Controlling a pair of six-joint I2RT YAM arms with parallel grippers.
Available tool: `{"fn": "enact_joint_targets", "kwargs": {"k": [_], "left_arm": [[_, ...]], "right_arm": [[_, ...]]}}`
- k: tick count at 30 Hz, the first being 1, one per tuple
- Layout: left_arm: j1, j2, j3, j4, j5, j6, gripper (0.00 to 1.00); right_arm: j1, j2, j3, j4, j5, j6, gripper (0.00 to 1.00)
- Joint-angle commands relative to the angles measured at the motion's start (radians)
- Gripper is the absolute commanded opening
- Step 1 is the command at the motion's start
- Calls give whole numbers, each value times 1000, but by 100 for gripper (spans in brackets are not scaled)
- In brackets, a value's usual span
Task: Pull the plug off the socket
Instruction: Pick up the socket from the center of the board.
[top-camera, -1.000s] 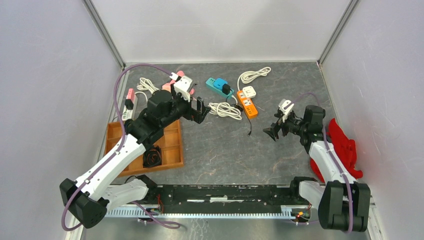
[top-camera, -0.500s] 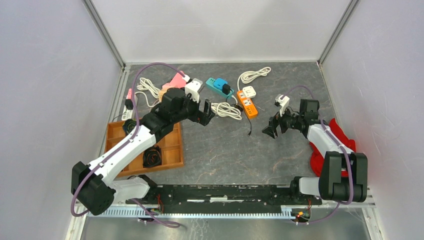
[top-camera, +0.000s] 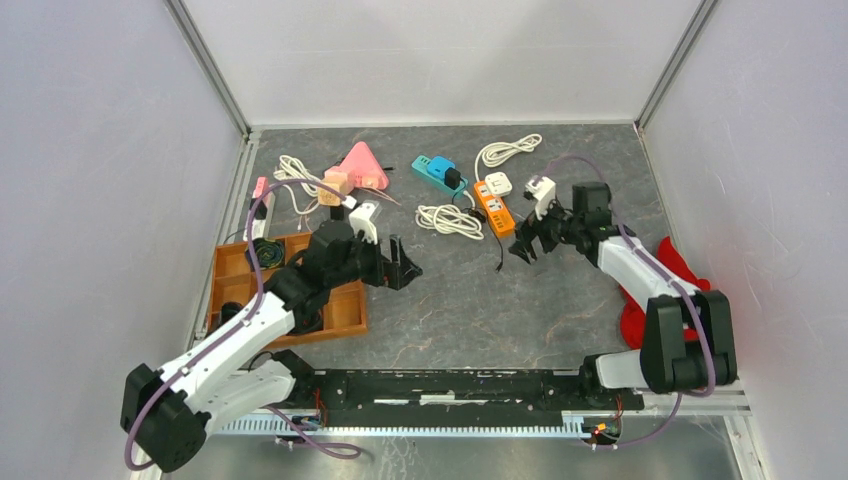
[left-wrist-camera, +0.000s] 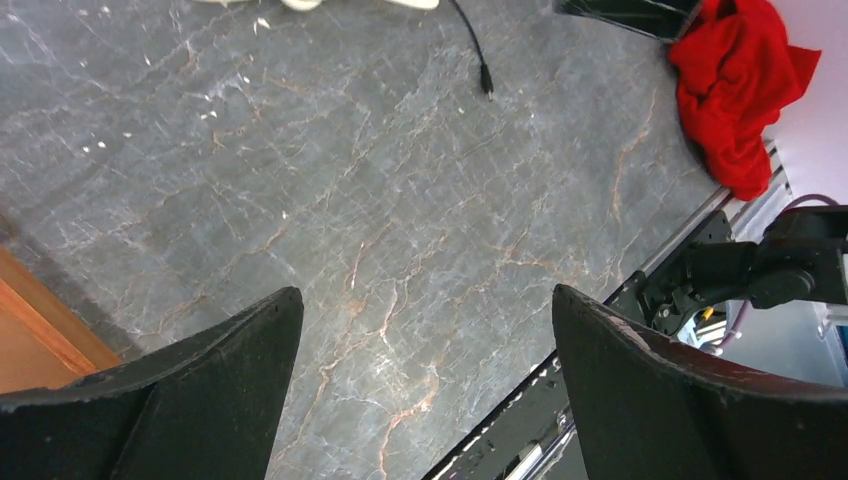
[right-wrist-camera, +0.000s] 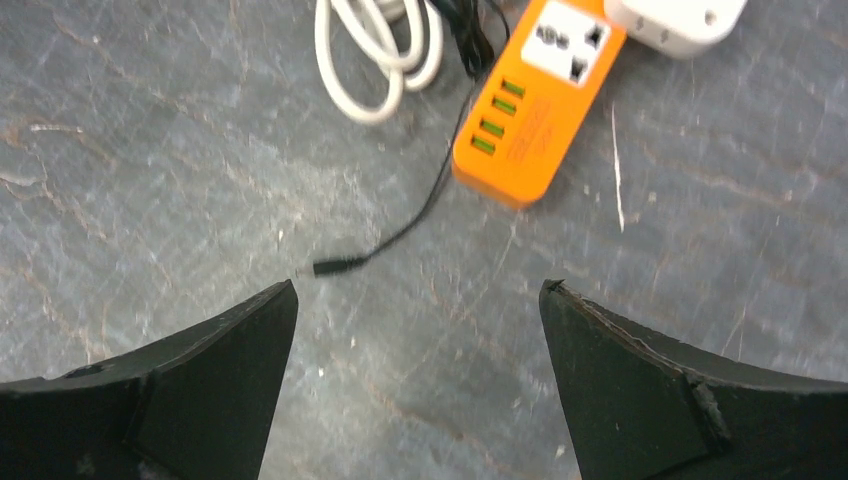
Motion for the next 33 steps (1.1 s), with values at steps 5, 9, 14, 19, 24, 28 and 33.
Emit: {"fn": "enact_joint_targets", "kwargs": {"k": [5, 9, 14, 19, 24, 28, 33], "left_arm": [[-2, 49, 187, -56, -122, 222, 100], [-2, 158, 237, -83, -200, 320, 100], [-2, 209, 222, -100, -191, 333, 100], [-2, 175, 189, -114, -216, 340, 100], [-2, 151, 167, -105, -254, 344, 100], [-2, 161, 168, -112, -261, 349, 100], [-2, 157, 169, -118, -270, 351, 100]], "right_arm": [[86, 280, 356, -19, 186, 94, 98], [100, 371, 437, -52, 238, 95, 98], [105, 441, 464, -55, 272, 104, 89], [106, 493, 486, -77, 272, 122, 82], [106, 509, 480, -75, 262, 139, 80], [107, 522, 475, -69, 265, 150, 79], [105, 530, 468, -70, 241, 160, 80]]}}
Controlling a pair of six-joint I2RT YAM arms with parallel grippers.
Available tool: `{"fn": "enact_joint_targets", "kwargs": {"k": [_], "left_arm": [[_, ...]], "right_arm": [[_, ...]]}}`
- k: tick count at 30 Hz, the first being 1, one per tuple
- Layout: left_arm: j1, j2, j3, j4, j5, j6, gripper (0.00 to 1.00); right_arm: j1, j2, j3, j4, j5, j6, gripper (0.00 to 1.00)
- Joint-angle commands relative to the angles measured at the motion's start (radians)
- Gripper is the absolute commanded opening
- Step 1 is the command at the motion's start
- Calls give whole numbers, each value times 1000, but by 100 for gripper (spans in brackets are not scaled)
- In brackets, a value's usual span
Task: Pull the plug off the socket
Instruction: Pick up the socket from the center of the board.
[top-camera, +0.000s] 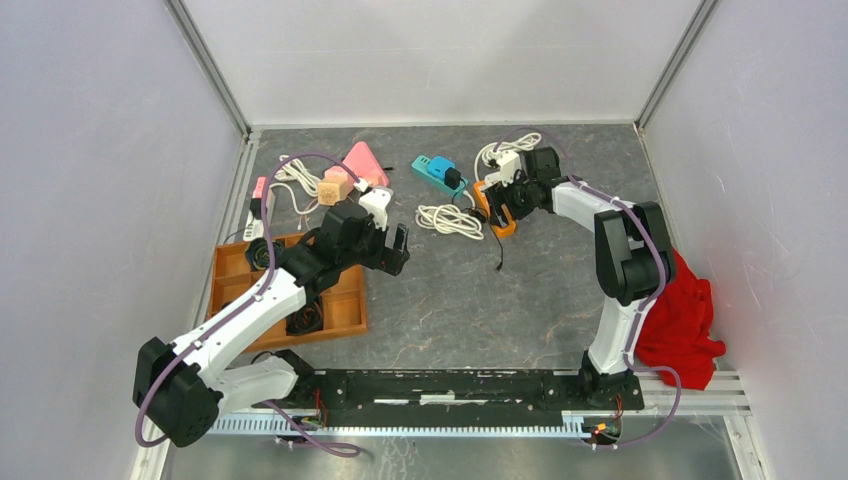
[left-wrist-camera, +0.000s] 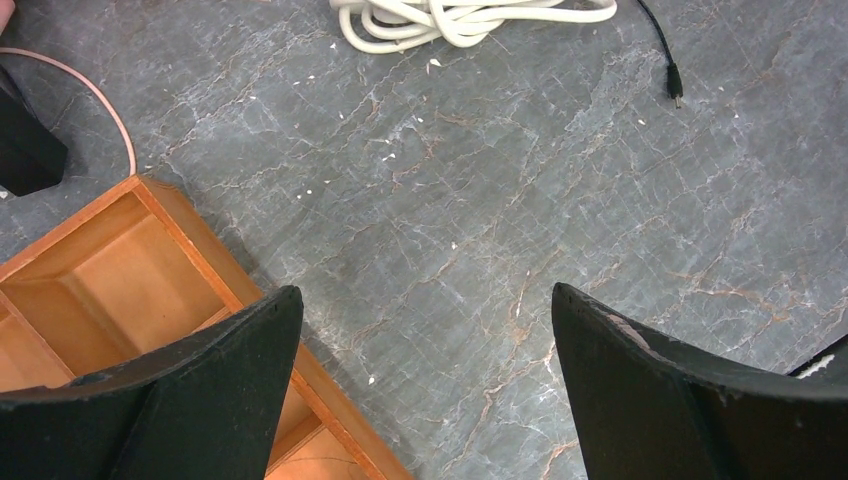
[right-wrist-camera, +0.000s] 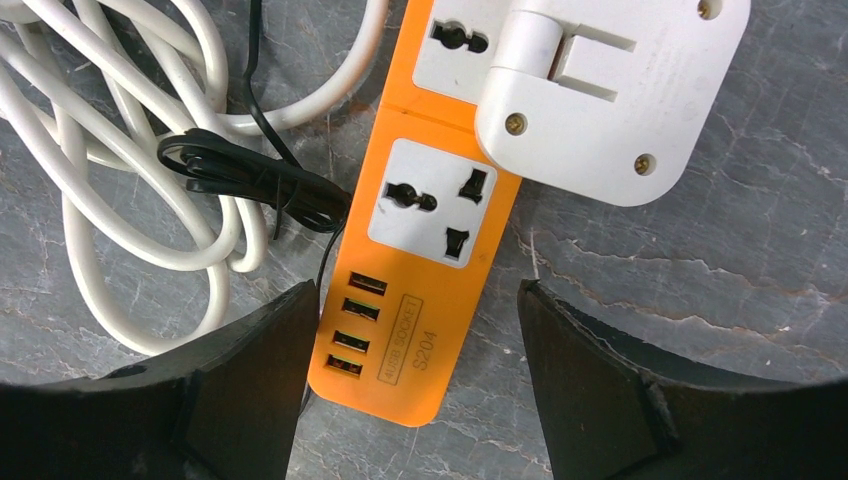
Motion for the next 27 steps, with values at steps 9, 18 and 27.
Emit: {"fn": "enact_joint_targets", "kwargs": {"k": [9, 18, 27], "left_arm": [[-2, -19, 0, -1, -30, 46, 100], [-2, -13, -1, 0, -32, 46, 100], [-2, -11, -2, -1, -38, 47, 100]], "right_arm": [[2, 27, 18, 20, 15, 19, 80], [7, 37, 9, 26, 27, 19, 76], [13, 35, 8, 25, 62, 8, 60]]}}
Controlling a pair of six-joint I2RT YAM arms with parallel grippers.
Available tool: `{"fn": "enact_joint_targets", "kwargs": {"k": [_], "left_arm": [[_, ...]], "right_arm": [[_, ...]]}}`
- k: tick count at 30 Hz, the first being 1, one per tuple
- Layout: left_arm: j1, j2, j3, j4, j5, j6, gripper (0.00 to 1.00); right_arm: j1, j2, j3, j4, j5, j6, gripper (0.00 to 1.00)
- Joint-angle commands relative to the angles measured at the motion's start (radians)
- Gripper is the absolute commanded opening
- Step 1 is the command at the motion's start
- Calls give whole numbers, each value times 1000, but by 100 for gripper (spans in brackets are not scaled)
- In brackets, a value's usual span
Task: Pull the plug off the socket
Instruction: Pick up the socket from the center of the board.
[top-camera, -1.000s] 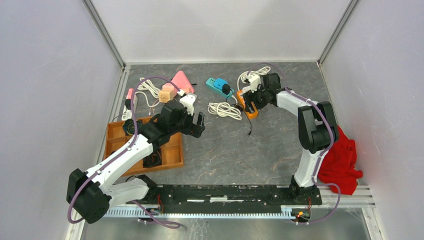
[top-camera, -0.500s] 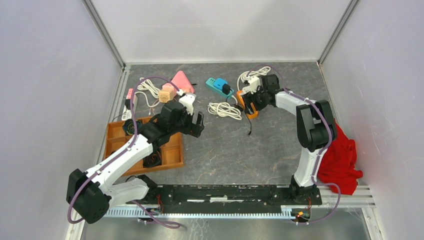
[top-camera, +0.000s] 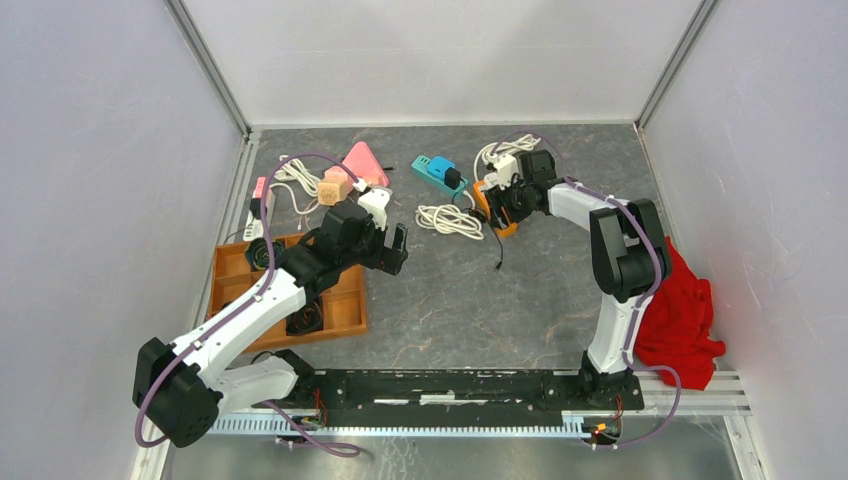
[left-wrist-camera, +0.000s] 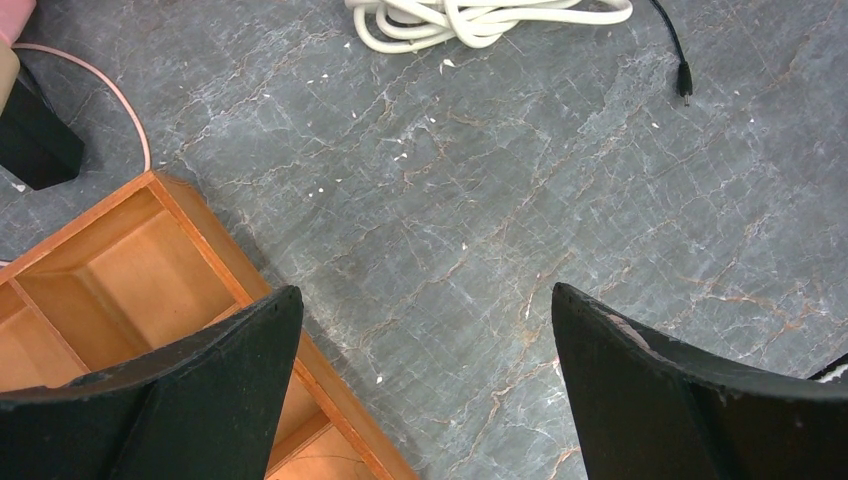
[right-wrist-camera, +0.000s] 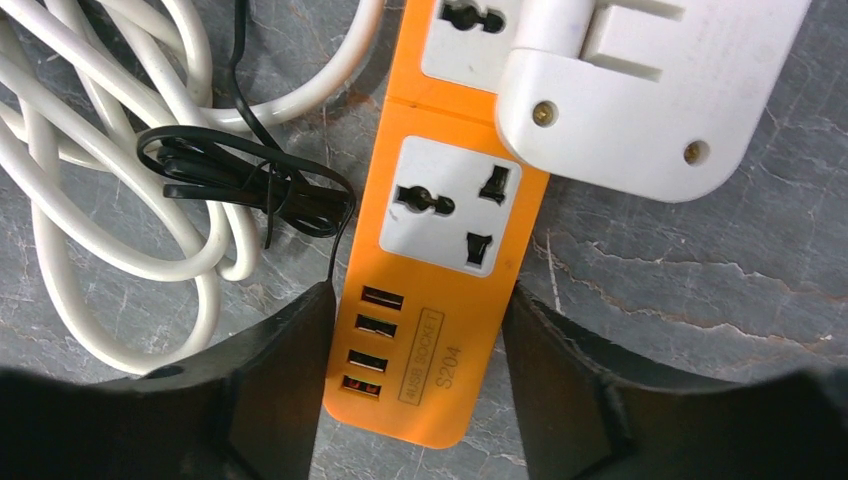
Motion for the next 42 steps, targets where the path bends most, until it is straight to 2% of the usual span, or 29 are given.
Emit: {"fn": "enact_joint_targets", "kwargs": {"k": [1, 9, 16, 21, 42], "left_arm": [[-2, -9, 0, -2, -13, 46, 100], [-2, -10, 0, -1, -15, 47, 100], [-2, -23, 0, 1, -25, 47, 100], [-2, -26, 1, 0, -29, 47, 100], [-2, -40, -2, 1, -45, 48, 100]], "right_arm": [[1, -2, 7, 25, 49, -12, 57], [-21, -44, 1, 30, 61, -33, 21], [-63, -139, -33, 47, 7, -100, 5], [-104, -231, -94, 89, -57, -128, 0], [-319, -510, -166, 115, -346, -83, 0]]}}
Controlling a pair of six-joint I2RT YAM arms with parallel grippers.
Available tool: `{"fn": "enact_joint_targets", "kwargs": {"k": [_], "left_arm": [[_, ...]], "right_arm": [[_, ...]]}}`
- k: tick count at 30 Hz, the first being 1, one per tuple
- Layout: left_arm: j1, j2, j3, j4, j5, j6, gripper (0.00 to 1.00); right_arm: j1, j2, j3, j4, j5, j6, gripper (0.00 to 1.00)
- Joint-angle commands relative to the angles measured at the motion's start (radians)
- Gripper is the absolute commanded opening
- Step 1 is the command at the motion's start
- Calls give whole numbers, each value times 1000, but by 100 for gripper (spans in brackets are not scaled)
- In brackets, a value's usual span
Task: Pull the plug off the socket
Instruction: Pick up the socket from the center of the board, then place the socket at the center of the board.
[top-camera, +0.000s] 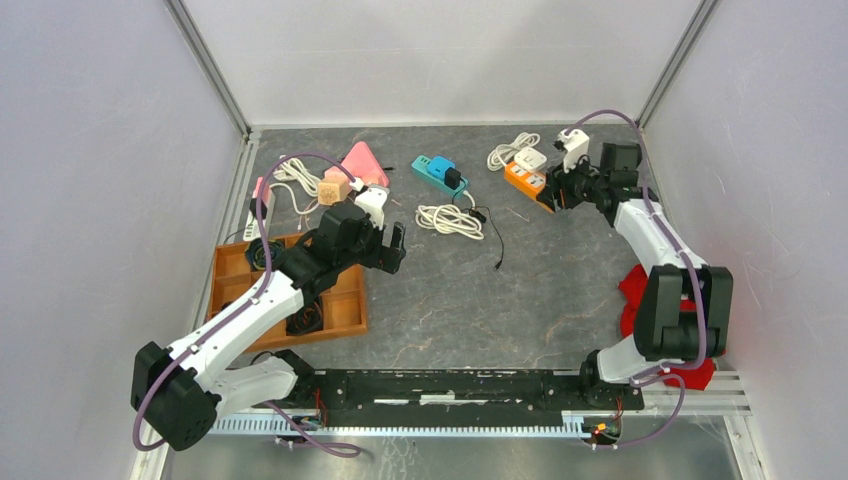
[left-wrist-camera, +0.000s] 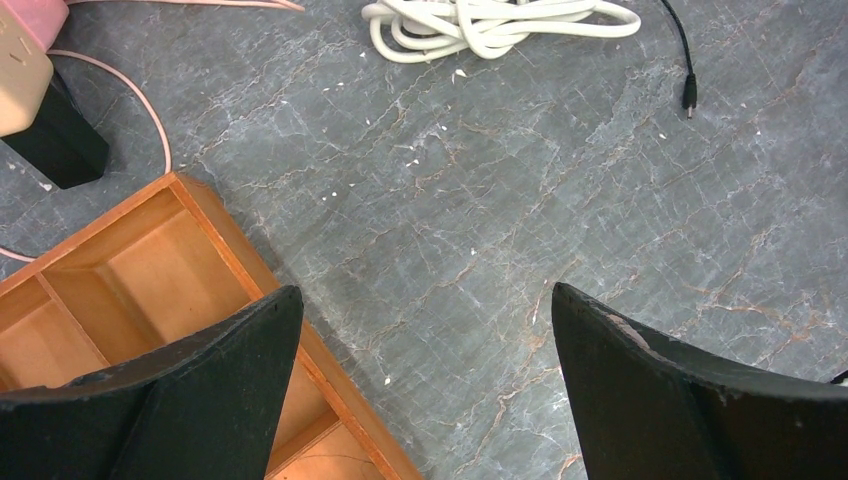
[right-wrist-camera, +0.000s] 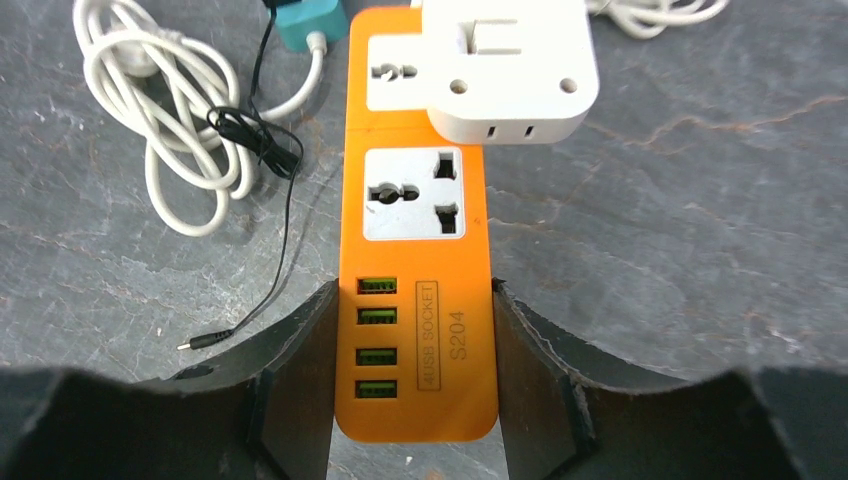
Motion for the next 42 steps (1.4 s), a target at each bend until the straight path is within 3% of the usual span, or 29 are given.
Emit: {"fn": "enact_joint_targets", "kwargs": {"k": [1, 10, 21, 27, 36, 42], "left_arm": [[-2, -21, -1, 2, -20, 48, 100], [-2, -31, 0, 2, -30, 49, 100], [-2, -29, -1, 0, -30, 50, 100], [-2, -25, -2, 1, -39, 51, 100], [-2, -21, -7, 2, -58, 56, 100], [-2, -15, -7, 1, -62, 58, 100]], "right_arm": [[-52, -107, 1, 88, -110, 28, 0], [-110, -218, -61, 7, -186, -19, 0], [-111, -432, -314, -234, -140, -266, 0], [-85, -412, -401, -301, -133, -347, 0], [-32, -394, -487, -239, -78, -364, 0], [25, -360, -503, -266, -49, -437, 20]]}}
